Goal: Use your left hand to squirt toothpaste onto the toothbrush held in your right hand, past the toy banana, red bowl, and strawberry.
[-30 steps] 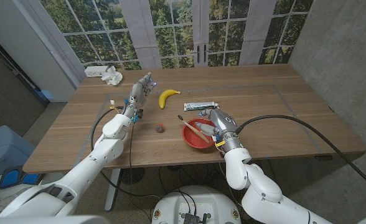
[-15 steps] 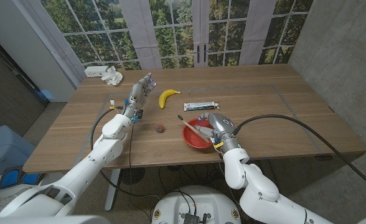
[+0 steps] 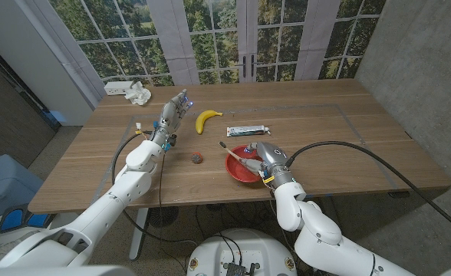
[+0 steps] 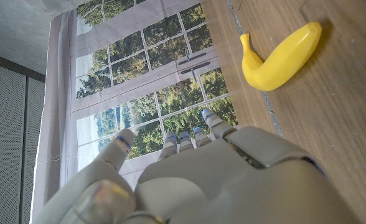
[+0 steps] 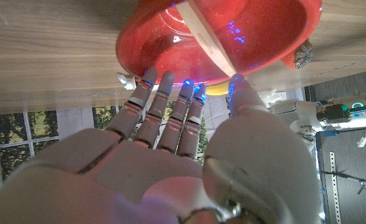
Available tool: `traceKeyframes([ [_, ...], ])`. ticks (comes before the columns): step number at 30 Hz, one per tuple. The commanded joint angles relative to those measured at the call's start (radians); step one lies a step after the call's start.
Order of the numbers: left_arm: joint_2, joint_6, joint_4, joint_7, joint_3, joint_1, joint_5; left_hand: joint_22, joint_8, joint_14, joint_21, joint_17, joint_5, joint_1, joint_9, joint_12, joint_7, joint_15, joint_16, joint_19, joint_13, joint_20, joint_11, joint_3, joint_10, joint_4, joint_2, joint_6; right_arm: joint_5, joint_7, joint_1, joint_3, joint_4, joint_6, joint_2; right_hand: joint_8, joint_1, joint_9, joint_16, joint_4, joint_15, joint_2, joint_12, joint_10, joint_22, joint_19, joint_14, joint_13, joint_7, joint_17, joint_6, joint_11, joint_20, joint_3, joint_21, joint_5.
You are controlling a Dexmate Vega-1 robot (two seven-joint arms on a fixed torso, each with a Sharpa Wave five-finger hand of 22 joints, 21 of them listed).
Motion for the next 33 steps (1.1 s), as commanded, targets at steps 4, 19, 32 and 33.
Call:
traceKeyframes([
  [4,0.003,0.005,-0.01,0.007,0.003,0.001,0.005,0.004,-0.001,0.005,-0.001,0.004,-0.001,-0.008,0.001,0.001,-0.005,-0.022,-0.003,0.008,0.005,-0.004,0.003,0.004,0.001,-0.006,0.059,0.004,0.018,0.019,0.032,-0.027,0.02,-0.022,-0.009,0.004,0.006,0.003,0.03,0.001,-0.135,0.01,0.007,0.007,0.007,0.023,0.028,0.012,0.007,0.027,0.006,-0.003,-0.001,-0.012,0.017,0.002],
  [19,0.01,-0.002,-0.021,0.008,-0.004,0.015,0.0,0.004,-0.001,0.006,-0.001,0.004,-0.001,-0.009,0.001,0.001,-0.005,-0.022,-0.003,0.009,0.005,-0.004,0.003,0.005,0.003,-0.006,0.058,0.005,-0.095,0.085,0.111,-0.117,0.053,-0.063,-0.012,0.009,0.038,0.002,0.11,-0.006,-0.159,0.019,0.012,0.022,0.021,0.027,0.076,0.029,0.001,0.105,0.025,-0.012,-0.001,-0.028,0.043,0.005],
  [32,0.01,-0.013,-0.015,0.001,-0.008,0.02,-0.005,0.004,-0.001,0.006,-0.001,0.003,-0.001,-0.009,0.001,0.001,-0.005,-0.023,-0.003,0.009,0.005,-0.004,0.002,0.005,0.003,-0.009,0.056,0.005,-0.123,0.142,0.143,-0.126,0.085,-0.065,0.003,0.028,0.056,0.001,0.162,-0.006,-0.165,0.028,0.029,0.08,0.043,0.073,0.127,0.047,-0.001,0.162,0.08,-0.019,-0.021,-0.033,0.092,0.007],
  [33,0.01,-0.013,-0.014,-0.002,-0.008,0.019,-0.006,0.004,-0.001,0.006,-0.002,0.003,-0.001,-0.009,0.001,0.001,-0.006,-0.024,-0.003,0.009,0.005,-0.004,0.002,0.005,0.003,-0.009,0.056,0.005,-0.123,0.141,0.143,-0.125,0.088,-0.063,0.004,0.029,0.06,0.001,0.17,-0.007,-0.167,0.029,0.032,0.087,0.045,0.076,0.134,0.048,-0.001,0.169,0.083,-0.017,-0.024,-0.034,0.097,0.007],
])
